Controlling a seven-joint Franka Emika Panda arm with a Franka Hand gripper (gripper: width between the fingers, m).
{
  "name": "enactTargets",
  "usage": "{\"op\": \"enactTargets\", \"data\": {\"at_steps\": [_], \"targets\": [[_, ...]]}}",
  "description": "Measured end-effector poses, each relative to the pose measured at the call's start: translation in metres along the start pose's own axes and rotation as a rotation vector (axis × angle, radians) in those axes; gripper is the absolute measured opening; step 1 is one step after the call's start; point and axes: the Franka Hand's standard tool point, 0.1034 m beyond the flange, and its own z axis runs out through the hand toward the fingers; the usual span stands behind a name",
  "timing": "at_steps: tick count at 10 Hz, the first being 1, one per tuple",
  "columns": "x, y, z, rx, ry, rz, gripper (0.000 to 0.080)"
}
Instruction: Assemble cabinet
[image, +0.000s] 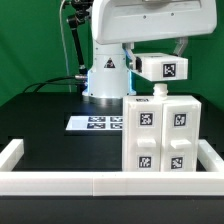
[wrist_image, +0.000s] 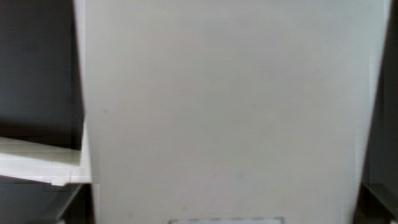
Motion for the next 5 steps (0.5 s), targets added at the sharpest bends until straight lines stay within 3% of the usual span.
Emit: {"op": "enactTargets", "data": {"at_steps": [3, 5], "targets": [[-0.001, 0.000, 0.003, 0.002, -0.010, -0.011, 0.0556], [0.014, 0.000, 0.003, 0.003, -0.019, -0.027, 0.0556]]}}
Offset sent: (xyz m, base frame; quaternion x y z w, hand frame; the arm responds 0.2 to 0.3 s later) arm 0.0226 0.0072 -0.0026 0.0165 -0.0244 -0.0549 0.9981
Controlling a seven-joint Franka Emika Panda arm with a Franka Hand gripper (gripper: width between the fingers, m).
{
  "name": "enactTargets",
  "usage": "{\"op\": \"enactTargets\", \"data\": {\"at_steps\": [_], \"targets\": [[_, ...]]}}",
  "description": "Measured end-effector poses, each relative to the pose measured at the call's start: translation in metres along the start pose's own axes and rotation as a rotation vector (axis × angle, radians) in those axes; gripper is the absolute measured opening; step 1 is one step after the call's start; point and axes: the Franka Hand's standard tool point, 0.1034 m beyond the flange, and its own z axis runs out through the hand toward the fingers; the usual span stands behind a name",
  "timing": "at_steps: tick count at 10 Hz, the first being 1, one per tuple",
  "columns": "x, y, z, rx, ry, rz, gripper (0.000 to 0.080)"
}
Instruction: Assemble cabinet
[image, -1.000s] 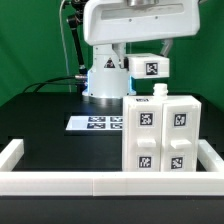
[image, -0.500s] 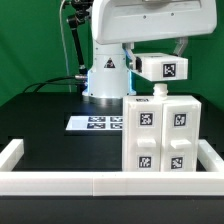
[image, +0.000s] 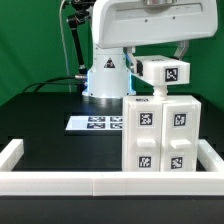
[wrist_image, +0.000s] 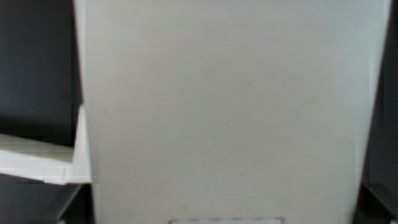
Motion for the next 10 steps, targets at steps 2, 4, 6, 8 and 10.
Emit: {"op": "enactTargets", "data": {"at_steps": [2, 4, 6, 8, 10], "targets": [[0.0125, 0.0027, 0.0015, -0.001, -0.001, 0.000, 0.0556], [0.0140, 0.0042, 0.0044, -0.001, -0.002, 0.001, 0.0556], [0.0125, 0.0047, 0.0076, -0.004, 0.009, 0.003, 0.0556], [0.0103, 0.0044, 0.0077, -0.008, 0.024, 0.004, 0.0556], [0.0078, 0.0030, 0.0083, -0.013, 0.044, 0.003, 0.0556]]}}
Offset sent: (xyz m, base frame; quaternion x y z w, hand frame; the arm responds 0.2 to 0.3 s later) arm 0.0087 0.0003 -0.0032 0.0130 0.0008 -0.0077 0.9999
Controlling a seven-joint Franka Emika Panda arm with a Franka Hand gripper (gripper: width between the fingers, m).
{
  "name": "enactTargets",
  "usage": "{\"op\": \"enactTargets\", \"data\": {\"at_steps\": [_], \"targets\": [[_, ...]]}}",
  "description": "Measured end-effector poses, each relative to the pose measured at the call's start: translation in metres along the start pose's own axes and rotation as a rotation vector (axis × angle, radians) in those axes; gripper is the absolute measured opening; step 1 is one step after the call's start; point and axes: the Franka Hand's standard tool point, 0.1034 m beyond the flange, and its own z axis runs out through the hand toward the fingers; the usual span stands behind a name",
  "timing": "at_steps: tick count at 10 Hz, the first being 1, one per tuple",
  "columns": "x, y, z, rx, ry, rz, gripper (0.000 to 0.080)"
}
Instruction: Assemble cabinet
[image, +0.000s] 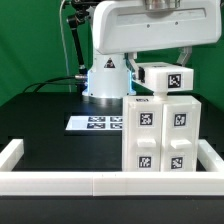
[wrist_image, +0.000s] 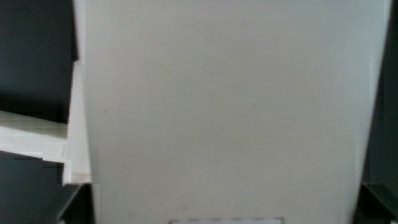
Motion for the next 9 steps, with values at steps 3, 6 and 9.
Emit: {"op": "enactTargets", "data": {"at_steps": [3, 6, 9], "targets": [[-0.005, -0.004, 0.005, 0.002, -0.011, -0.002, 0.0556], [-0.009, -0.005, 0.011, 0.004, -0.021, -0.003, 0.0556], [-0.008, -0.003, 0.016, 0.001, -0.016, -0.002, 0.0556]]}}
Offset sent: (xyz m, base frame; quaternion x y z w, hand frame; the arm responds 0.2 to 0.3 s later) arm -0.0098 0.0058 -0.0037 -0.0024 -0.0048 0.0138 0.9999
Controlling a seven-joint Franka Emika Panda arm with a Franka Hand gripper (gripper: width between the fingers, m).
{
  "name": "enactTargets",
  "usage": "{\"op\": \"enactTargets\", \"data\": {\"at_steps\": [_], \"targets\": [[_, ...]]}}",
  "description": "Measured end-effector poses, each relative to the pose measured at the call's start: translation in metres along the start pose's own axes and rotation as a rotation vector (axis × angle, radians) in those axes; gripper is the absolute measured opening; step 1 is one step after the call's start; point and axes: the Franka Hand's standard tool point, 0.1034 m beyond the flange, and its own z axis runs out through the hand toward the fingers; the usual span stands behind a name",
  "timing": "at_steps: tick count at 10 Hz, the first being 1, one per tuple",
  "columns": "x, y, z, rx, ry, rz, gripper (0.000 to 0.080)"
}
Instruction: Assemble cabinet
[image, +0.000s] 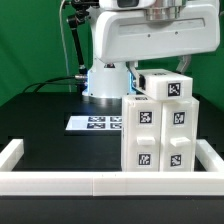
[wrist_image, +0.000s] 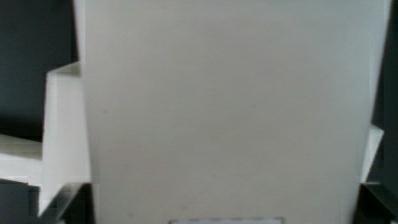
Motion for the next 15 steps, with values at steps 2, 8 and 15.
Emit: {"op": "enactTargets", "data": {"at_steps": [2, 8, 15], "targets": [[0.0016, 0.0006, 0.0000, -0.003, 0.011, 0.000, 0.0556], [0.0018, 0.0006, -0.0002, -0.003, 0.011, 0.000, 0.0556], [0.0020, -0.0005, -0.0001, 0.000, 0.011, 0.266, 0.0556]]}}
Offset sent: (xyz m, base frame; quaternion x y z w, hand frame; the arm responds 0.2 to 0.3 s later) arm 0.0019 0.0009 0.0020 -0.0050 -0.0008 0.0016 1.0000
